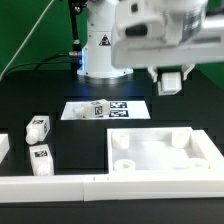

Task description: Assemble one leg

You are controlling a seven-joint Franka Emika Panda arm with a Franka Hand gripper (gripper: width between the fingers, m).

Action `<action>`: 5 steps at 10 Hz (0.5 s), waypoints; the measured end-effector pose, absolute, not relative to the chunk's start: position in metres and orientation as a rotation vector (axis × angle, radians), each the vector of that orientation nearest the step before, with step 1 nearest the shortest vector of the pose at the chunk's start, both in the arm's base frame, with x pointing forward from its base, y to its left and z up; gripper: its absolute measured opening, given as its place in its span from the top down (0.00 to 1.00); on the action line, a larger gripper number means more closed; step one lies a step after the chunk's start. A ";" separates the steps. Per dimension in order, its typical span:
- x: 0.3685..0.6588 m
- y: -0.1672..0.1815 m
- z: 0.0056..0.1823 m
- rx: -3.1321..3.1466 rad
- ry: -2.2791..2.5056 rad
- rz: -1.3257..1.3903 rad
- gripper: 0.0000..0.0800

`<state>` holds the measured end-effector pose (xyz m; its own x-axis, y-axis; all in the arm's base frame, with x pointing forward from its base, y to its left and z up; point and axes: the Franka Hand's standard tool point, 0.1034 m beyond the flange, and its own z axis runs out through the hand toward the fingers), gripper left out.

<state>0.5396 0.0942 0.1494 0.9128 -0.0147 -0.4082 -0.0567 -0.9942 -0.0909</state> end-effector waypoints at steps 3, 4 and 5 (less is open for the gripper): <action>0.559 0.097 0.160 -3.019 0.060 0.326 0.64; 0.559 0.097 0.160 -3.024 0.063 0.269 0.64; 0.568 0.098 0.159 -3.036 0.063 0.122 0.64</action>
Offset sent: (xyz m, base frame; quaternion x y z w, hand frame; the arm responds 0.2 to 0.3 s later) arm 0.0000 0.0000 0.0000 0.0000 0.1296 0.0000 0.9916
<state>0.5677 0.0979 0.1588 0.9959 -0.0374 -0.0824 -0.0456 -0.9939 -0.1006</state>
